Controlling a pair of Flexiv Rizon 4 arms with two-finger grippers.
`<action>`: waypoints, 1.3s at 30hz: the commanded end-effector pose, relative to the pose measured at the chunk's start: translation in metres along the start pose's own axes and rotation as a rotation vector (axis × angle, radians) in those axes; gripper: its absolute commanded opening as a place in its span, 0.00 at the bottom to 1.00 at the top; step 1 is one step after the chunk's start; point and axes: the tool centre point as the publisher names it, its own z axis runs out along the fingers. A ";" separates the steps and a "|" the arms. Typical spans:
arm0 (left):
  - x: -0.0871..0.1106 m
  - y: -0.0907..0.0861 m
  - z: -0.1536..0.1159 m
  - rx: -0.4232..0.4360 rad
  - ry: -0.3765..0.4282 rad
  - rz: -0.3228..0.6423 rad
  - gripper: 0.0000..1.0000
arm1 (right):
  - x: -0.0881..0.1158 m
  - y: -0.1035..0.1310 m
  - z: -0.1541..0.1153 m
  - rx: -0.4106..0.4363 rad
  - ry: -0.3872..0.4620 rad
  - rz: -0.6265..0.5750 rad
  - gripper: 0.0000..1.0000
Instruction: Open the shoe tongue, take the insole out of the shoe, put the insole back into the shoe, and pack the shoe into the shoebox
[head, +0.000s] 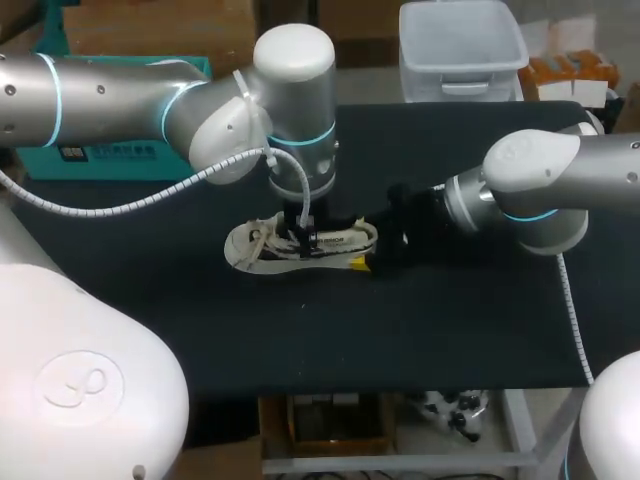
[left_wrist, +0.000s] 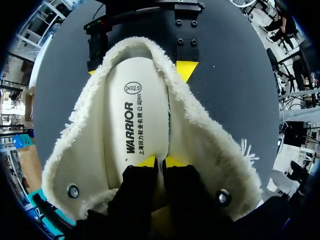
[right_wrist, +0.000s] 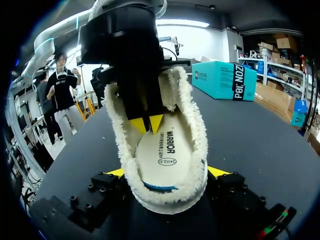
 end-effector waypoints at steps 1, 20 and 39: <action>-0.003 -0.009 0.094 0.000 -0.053 0.001 0.16 | 0.001 -0.003 0.002 -0.004 -0.003 -0.001 0.00; -0.064 -0.023 0.114 -0.023 -0.157 0.023 0.05 | 0.001 -0.003 0.002 -0.004 -0.003 -0.001 0.00; -0.066 -0.018 0.045 0.066 -0.133 0.016 0.00 | 0.001 -0.003 0.002 -0.004 -0.003 -0.001 0.00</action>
